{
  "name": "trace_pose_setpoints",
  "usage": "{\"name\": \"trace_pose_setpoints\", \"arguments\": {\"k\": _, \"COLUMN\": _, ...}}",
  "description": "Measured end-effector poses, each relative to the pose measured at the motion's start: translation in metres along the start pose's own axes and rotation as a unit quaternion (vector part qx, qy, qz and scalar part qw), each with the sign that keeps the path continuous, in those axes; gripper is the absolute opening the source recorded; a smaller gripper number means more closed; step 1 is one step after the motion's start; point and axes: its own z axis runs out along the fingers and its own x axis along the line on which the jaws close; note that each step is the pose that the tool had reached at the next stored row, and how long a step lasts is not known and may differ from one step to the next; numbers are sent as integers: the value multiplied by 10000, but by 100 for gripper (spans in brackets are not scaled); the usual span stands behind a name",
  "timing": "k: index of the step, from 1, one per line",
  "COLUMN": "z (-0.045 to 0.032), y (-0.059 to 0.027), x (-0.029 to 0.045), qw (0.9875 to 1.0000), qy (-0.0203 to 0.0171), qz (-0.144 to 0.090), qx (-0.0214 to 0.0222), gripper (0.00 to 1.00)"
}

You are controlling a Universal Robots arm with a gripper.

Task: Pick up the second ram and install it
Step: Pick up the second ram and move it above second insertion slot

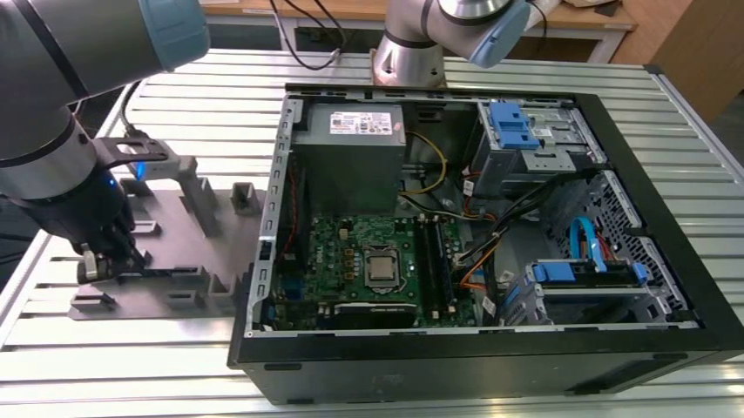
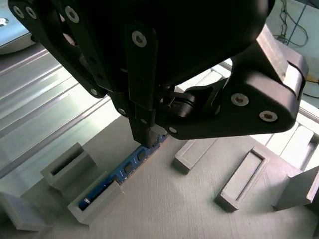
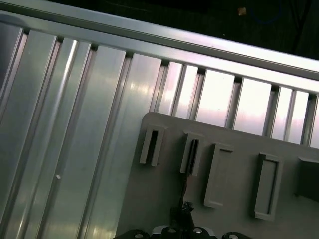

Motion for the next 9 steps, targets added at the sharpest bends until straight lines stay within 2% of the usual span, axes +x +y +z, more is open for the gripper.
{"name": "trace_pose_setpoints", "arguments": {"k": 9, "z": 1, "y": 0, "x": 0, "qw": 9992, "qy": 16, "qz": -405, "qx": -11, "gripper": 7}}
